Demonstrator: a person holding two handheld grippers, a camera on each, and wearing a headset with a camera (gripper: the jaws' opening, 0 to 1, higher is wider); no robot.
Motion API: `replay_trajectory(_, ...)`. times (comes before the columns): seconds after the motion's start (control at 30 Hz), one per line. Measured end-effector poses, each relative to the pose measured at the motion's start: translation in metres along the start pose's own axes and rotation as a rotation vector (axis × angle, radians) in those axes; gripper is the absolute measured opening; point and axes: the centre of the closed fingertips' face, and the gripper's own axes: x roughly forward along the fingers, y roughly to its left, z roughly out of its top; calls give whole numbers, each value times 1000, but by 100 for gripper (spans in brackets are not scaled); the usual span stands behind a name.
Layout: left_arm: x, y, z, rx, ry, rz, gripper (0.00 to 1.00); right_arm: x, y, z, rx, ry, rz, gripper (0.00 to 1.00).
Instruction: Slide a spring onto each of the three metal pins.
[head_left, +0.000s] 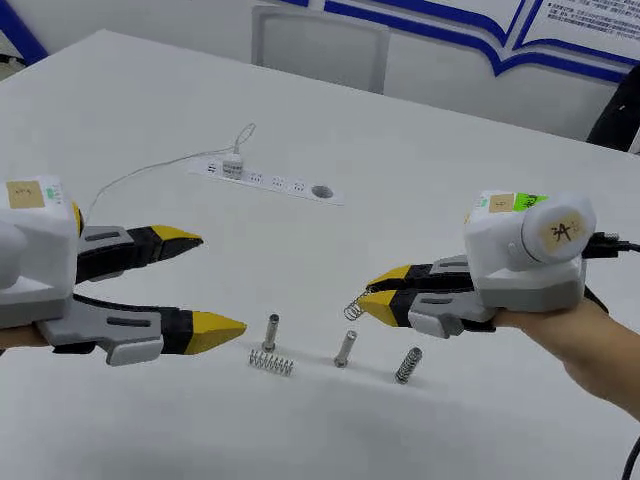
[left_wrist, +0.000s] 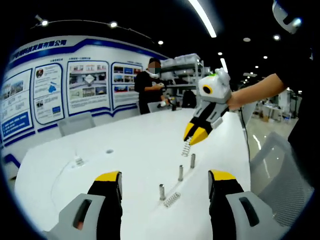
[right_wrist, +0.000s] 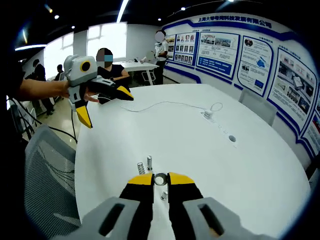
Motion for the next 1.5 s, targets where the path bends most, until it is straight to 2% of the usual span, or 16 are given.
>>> replay_trajectory(0.1,-2,2,-3,-8,10,3,73,4,-4,-7,13,18,-6,10)
replay_trajectory(0.23,-2,4,-8,-17,25,12,79,8,-8,-13,44,27,-8,10)
replay_trajectory(0.3,-2,10,-13,-23,41,38,85,10,-12,-19,43,49,-18,10)
replay_trajectory(0.33,-1,13,-14,-28,46,49,91,11,-14,-22,42,57,-24,10)
replay_trajectory(0.43,-1,15,-17,-48,56,52,100,13,-16,-27,54,73,-25,10)
replay_trajectory(0.6,-1,16,-21,-50,68,50,100,16,-14,-30,34,97,-24,10)
replay_trajectory(0.77,-1,19,-28,-61,91,71,100,20,-13,-33,40,104,-14,10)
replay_trajectory(0.97,-3,19,-33,-71,98,71,100,28,-10,-38,26,134,-5,10)
replay_trajectory(1.2,-7,18,-44,-93,120,72,100,34,-8,-41,-1,157,0,10)
replay_trajectory(1.3,-6,15,-42,-114,96,65,100,38,-7,-45,-13,178,8,10)
replay_trajectory(1.5,-3,13,-45,-125,102,60,99,46,-6,-51,-26,210,13,10)
